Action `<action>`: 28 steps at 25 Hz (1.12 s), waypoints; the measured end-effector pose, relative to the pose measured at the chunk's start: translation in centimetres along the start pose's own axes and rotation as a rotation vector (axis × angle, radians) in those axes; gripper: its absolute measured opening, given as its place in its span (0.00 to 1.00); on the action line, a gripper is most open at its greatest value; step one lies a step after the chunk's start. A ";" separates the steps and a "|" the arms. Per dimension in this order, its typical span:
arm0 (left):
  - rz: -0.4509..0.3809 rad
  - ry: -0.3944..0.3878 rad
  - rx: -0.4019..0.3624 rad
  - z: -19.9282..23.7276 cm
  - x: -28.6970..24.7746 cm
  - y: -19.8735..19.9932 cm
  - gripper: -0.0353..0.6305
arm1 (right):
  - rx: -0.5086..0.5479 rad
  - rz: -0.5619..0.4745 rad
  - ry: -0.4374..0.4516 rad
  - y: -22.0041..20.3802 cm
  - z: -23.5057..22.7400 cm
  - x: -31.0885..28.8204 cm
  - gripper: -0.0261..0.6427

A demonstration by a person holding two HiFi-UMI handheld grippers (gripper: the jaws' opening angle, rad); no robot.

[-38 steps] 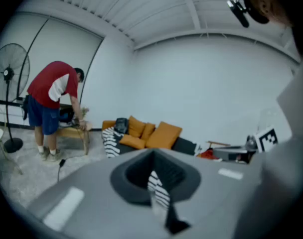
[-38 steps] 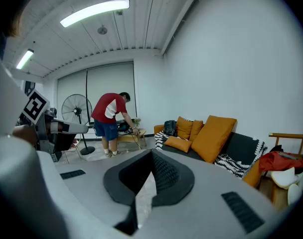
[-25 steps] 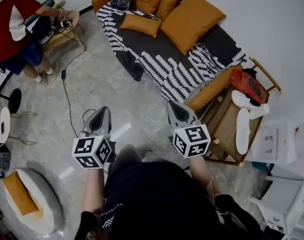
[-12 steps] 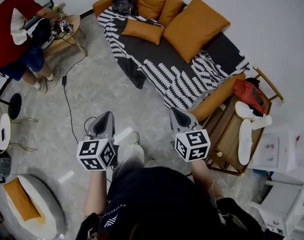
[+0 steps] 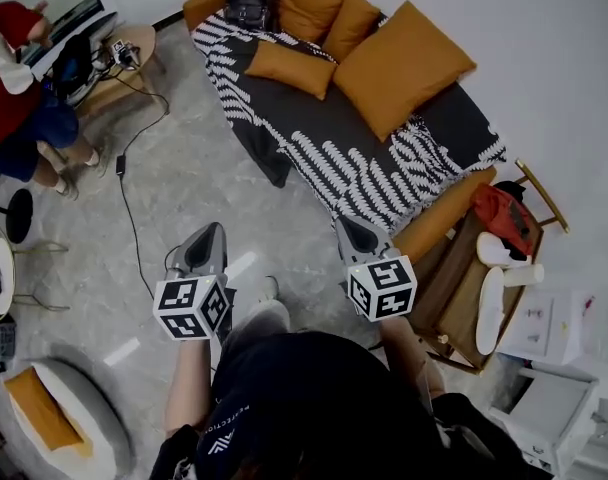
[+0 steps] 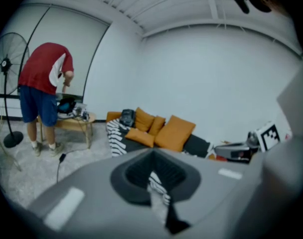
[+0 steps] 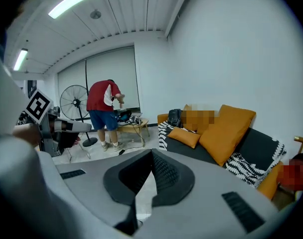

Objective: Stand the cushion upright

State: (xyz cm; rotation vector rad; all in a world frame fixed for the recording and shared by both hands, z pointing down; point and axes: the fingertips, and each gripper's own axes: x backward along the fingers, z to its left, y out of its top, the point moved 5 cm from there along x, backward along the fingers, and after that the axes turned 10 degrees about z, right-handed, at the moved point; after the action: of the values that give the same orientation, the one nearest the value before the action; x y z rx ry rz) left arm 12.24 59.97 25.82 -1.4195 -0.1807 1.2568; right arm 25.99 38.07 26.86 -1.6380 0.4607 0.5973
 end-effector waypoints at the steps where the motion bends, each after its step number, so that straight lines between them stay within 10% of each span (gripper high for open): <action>1: 0.003 0.005 0.004 0.7 -0.5 0.4 0.06 | -0.008 0.003 0.004 0.5 0.0 -0.8 0.03; 28: 0.074 -0.034 -0.036 8.1 -16.6 8.1 0.06 | 0.026 0.075 -0.016 8.6 -7.6 -17.1 0.03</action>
State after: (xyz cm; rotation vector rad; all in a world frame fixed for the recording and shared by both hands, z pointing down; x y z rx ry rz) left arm -4.86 50.52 30.82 -1.4476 -0.1767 1.3447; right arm 8.27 28.62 31.50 -1.5952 0.5175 0.6571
